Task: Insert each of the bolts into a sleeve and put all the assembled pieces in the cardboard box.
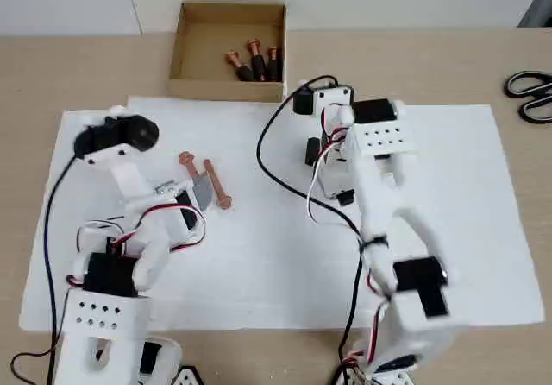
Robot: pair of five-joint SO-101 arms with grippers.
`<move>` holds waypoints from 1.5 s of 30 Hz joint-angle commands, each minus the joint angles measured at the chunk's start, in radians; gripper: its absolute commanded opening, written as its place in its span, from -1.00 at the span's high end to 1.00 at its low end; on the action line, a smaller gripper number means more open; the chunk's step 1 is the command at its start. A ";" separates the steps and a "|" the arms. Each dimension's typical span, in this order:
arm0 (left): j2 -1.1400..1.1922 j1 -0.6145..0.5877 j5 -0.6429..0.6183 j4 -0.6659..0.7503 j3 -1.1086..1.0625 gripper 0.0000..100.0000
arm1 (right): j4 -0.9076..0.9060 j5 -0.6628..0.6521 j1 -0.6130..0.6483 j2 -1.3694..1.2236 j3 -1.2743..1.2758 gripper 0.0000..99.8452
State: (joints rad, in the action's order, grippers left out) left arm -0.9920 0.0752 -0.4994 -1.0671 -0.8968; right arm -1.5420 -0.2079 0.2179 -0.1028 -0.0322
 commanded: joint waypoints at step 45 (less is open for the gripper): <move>1.247 -0.158 -0.087 0.003 0.763 0.64 | -0.047 -0.018 -0.047 0.248 -0.017 0.99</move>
State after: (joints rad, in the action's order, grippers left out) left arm 0.2601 -0.0783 -0.5808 -1.1040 -0.1726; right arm -1.6034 -0.2217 0.1795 0.0967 -0.0322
